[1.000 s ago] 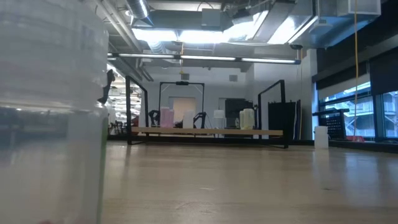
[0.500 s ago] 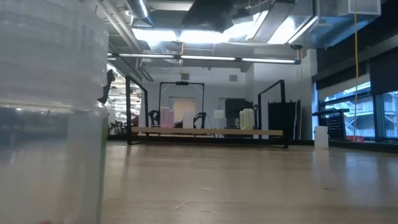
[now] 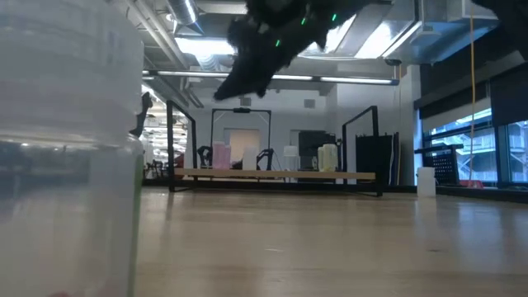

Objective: Pick and place medicine bottles onto shelf by color
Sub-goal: Adjust the pink pill bottle on the shelf

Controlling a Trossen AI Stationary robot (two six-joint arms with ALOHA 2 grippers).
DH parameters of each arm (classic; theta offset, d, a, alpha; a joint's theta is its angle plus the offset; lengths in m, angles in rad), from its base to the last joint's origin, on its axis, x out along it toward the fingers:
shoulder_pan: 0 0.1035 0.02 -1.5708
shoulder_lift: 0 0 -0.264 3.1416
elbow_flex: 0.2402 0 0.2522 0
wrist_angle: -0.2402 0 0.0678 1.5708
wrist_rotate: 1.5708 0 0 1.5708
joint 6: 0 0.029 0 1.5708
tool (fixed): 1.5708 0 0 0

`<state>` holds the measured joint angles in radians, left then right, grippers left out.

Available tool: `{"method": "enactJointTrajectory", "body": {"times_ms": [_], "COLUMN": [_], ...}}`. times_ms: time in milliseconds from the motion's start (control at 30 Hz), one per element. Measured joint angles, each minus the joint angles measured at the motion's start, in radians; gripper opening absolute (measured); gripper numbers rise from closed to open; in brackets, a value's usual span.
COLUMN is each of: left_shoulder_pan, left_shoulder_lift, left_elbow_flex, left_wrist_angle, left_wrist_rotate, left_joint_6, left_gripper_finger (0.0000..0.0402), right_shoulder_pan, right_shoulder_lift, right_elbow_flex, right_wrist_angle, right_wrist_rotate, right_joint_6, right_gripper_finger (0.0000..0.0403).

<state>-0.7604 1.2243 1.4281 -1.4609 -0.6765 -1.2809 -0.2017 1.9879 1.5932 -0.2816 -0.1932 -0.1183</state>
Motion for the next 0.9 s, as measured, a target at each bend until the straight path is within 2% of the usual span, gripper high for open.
{"method": "enactJointTrajectory", "body": {"times_ms": [333, 467, 800, 900], "left_shoulder_pan": [0.077, 0.096, 0.148, 0.160], "left_shoulder_lift": [0.000, 0.000, 0.000, 0.000], "left_elbow_flex": [0.000, 0.000, 0.000, 0.000], "left_wrist_angle": [0.003, 0.002, 0.002, 0.002], "left_wrist_rotate": [0.001, -0.003, -0.100, -0.100], "left_joint_6": [0.000, 0.001, 0.025, 0.034], "left_gripper_finger": [0.0006, 0.0001, 0.0018, 0.0022], "right_shoulder_pan": [-0.055, -0.065, -0.080, -0.089], "right_shoulder_lift": [0.140, 0.175, 0.191, 0.191], "right_elbow_flex": [-0.001, -0.001, -0.001, -0.001], "right_wrist_angle": [0.168, 0.180, 0.229, 0.236], "right_wrist_rotate": [0.001, 0.057, 0.072, 0.124], "right_joint_6": [-0.044, -0.044, -0.046, -0.044], "right_gripper_finger": [0.0003, 0.0003, 0.0003, 0.0003]}}
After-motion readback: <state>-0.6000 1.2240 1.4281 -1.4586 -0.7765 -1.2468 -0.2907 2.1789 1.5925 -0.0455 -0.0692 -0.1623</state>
